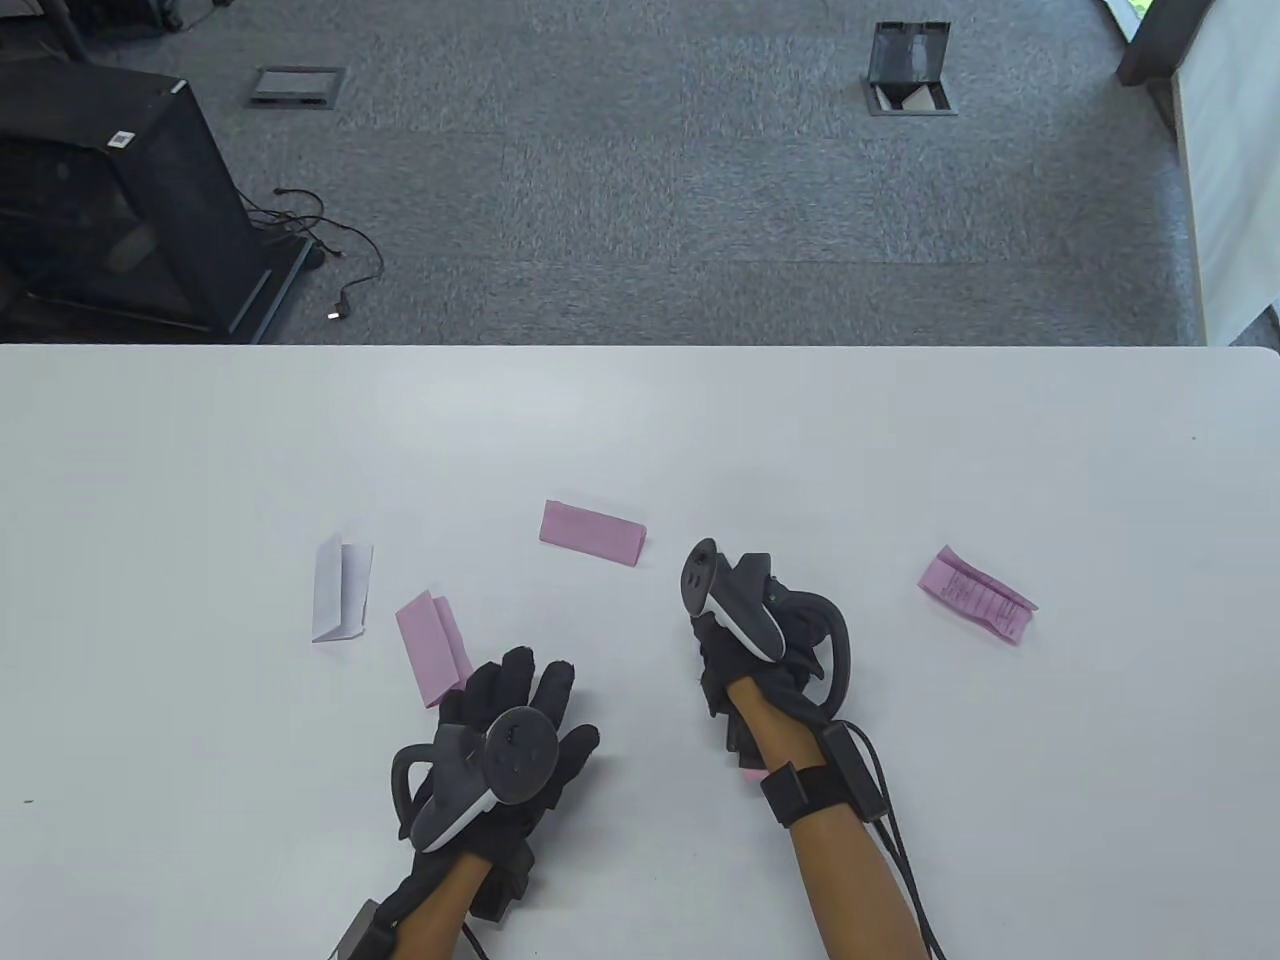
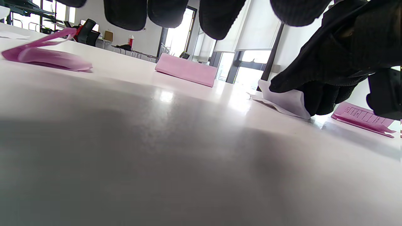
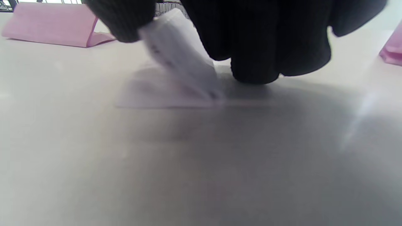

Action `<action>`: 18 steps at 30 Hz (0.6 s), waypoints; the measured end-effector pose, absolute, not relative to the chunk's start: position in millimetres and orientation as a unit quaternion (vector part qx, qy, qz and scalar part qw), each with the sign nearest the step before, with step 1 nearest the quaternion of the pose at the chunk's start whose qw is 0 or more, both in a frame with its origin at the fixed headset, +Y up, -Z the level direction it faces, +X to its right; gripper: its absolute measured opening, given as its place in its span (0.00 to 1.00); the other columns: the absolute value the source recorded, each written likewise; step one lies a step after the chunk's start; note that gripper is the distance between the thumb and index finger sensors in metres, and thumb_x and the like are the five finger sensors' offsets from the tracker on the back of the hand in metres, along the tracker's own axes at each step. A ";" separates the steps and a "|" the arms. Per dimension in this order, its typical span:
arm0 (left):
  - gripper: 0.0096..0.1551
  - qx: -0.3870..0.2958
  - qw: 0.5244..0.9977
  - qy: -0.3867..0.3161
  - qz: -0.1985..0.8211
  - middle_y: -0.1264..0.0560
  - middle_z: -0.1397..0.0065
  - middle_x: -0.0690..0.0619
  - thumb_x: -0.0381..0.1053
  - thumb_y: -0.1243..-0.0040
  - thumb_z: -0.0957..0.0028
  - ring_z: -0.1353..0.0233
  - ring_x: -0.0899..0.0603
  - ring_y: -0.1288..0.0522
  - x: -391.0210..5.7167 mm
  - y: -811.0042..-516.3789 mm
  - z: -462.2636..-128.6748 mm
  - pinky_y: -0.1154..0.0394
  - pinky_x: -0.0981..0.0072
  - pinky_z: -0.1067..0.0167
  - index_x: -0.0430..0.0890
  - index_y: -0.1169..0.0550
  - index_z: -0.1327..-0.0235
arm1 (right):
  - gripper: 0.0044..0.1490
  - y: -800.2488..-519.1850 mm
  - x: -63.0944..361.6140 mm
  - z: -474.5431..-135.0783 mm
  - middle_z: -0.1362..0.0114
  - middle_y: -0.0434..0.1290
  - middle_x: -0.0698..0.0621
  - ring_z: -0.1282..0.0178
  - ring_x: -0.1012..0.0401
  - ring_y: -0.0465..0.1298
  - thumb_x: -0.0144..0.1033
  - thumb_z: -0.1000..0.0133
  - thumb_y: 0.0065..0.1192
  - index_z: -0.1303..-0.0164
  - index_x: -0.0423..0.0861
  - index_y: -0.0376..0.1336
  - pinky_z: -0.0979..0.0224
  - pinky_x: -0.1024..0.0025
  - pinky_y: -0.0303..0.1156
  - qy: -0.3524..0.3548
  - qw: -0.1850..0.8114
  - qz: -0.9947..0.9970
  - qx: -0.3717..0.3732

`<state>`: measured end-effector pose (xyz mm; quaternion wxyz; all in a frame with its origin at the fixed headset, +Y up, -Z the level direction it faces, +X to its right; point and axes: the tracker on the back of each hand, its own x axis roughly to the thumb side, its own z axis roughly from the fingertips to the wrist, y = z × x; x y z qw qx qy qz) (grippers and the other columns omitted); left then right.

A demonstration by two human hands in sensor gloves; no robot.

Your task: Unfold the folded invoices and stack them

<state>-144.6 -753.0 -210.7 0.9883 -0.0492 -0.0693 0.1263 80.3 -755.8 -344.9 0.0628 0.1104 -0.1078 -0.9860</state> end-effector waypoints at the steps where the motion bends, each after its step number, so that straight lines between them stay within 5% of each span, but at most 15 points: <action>1: 0.41 -0.049 0.988 -0.070 0.125 0.48 0.11 0.40 0.68 0.51 0.46 0.17 0.27 0.47 -144.3 -753.0 -210.7 0.50 0.22 0.27 0.53 0.38 0.19 | 0.36 -755.5 81.1 -345.5 0.41 0.81 0.42 0.38 0.43 0.79 0.53 0.46 0.55 0.38 0.40 0.68 0.31 0.40 0.65 -0.100 0.075 -0.986 0.109; 8: 0.40 -0.043 0.984 -0.092 0.146 0.45 0.12 0.39 0.68 0.51 0.45 0.18 0.27 0.44 -139.9 -751.8 -209.1 0.48 0.24 0.28 0.53 0.37 0.20 | 0.27 -734.7 104.9 -325.8 0.45 0.83 0.47 0.41 0.47 0.81 0.46 0.45 0.55 0.43 0.44 0.70 0.32 0.44 0.67 -0.047 -0.015 -0.996 0.074; 18: 0.55 -0.128 0.852 -0.069 0.502 0.44 0.15 0.34 0.69 0.42 0.48 0.23 0.24 0.41 -113.7 -767.7 -203.1 0.42 0.28 0.30 0.42 0.48 0.18 | 0.27 -721.7 120.9 -238.1 0.45 0.82 0.47 0.41 0.47 0.81 0.46 0.45 0.55 0.43 0.44 0.69 0.32 0.44 0.67 0.038 -0.234 -0.970 -0.046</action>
